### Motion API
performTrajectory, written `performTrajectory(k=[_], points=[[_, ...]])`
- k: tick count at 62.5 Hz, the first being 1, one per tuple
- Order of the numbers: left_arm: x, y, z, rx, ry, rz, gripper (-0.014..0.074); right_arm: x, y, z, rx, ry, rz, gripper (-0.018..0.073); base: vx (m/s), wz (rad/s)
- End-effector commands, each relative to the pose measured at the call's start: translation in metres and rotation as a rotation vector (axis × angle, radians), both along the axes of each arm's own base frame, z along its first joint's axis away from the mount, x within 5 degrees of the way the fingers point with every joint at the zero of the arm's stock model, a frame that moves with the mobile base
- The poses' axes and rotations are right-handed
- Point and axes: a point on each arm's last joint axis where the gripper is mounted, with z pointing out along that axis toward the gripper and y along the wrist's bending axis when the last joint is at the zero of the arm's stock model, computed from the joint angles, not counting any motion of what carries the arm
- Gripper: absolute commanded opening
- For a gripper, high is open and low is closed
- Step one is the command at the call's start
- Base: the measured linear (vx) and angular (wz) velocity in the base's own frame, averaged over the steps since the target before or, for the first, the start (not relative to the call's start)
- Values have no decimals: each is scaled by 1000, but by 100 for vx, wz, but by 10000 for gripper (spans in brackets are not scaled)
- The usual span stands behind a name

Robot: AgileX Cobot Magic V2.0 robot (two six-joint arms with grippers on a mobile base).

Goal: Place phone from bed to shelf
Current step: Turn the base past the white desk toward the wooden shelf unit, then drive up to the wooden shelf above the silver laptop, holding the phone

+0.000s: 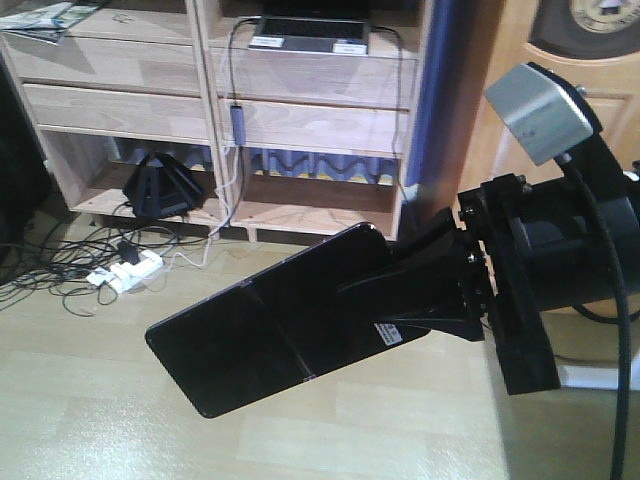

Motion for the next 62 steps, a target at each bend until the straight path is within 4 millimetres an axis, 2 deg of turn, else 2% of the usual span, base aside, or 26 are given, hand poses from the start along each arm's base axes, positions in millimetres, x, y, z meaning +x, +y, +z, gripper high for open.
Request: performTrajectory(k=[1,62], points=[[0,1,6,-9,-72,6,1,-12,1,19,100,1,60,-4,24,20],[0,1,6,-9,-72,6,1,-12,1,19,100,1,59,-4,29,16]])
